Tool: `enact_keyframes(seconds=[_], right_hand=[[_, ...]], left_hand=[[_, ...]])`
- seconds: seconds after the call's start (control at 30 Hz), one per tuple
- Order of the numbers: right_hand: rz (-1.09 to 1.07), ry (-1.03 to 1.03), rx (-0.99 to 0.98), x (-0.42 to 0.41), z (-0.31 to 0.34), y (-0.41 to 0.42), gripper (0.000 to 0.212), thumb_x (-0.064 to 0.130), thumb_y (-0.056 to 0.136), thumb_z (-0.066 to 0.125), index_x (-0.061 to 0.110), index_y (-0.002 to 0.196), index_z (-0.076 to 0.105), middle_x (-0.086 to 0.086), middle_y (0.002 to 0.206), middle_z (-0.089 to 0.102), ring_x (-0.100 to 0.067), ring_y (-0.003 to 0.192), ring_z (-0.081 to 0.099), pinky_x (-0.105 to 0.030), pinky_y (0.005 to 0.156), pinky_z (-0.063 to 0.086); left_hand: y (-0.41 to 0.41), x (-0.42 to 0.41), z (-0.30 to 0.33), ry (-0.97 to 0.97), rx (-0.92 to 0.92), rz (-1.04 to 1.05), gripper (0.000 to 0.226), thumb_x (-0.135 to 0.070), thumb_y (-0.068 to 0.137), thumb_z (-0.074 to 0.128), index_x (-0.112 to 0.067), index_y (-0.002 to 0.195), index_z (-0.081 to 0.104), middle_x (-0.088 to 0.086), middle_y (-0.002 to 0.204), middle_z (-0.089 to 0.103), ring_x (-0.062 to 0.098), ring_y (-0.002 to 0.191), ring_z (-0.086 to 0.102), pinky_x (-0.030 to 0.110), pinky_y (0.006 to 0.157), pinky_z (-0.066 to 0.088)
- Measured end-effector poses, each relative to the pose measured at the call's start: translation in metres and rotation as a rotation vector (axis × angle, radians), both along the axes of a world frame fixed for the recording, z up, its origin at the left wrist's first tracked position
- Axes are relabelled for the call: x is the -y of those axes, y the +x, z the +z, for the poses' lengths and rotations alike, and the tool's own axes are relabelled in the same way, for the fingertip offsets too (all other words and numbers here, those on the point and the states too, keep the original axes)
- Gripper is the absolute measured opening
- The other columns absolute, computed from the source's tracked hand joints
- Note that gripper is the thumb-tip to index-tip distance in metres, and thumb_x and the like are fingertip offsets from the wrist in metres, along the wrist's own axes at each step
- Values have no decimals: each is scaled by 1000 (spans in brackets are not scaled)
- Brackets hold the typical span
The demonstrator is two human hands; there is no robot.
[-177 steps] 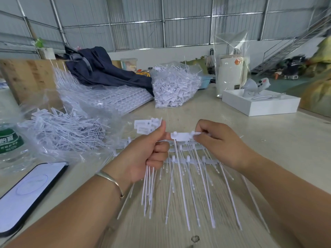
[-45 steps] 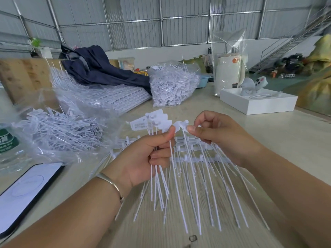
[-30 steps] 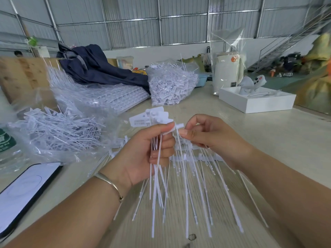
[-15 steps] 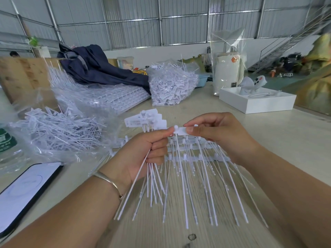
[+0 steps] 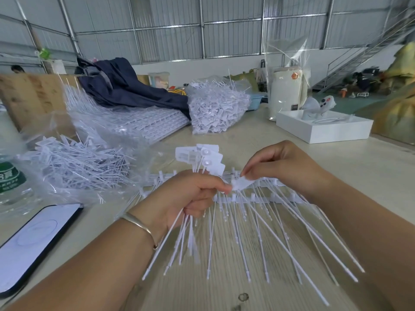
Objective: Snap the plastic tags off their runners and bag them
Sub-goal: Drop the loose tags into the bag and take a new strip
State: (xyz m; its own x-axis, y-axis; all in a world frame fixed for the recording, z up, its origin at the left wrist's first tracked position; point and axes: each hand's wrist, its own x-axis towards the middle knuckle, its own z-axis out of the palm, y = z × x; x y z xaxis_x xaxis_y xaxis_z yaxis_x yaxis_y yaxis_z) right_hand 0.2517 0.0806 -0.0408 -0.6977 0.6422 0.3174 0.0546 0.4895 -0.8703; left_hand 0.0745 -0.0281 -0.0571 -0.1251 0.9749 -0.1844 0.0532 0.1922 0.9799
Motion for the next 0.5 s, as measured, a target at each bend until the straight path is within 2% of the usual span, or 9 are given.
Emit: enact_keyframes(seconds=[0.1,0.2,0.3,0.37,0.43,0.5], right_hand=[[-56,128,118,5,-4,-5,11,5,69,74,14,65,78,-10,61,68,-8,55,53,-20,56,41],[-141,222,176,5,-4,-5,6,13,66,74,17,61,76,-8,62,69,-12,55,54,-27,57,44],[-190,221,112,-4,-1,0,9,12,72,73,17,64,74,-14,59,59,-13,53,47,-25,56,41],[-180,175,56,-5,-1,1,7,11,76,73,14,70,74,-11,60,52,-12,57,45,-23,58,37],[-145,100,31,-4,-4,-1,4,13,78,70,10,78,71,-15,68,59,-12,64,51,-25,64,39],[-121,26,32,-6,-6,-3,10,17,78,67,7,80,67,-5,66,60,-7,61,51,-22,62,37]], left_hand=[[2,-5,-5,-78,-169,103,48,-7,74,75,-23,41,43,-4,42,25,10,33,19,14,36,16],[-1,-6,-12,-50,-270,243,48,-3,72,72,-22,45,38,-1,45,27,14,33,23,15,39,19],[-10,-6,-11,-53,-89,226,47,-4,75,73,-22,43,46,-4,45,24,10,34,20,15,35,17],[-11,-6,-10,-45,36,192,39,-4,75,76,-21,47,54,-6,46,24,7,34,19,17,32,17],[-8,-8,-11,-18,135,199,34,-5,74,77,-19,59,50,-6,49,25,6,35,22,16,32,19],[-5,-9,-12,3,246,216,27,-12,73,76,-17,63,51,-6,51,26,5,36,26,15,31,21]])
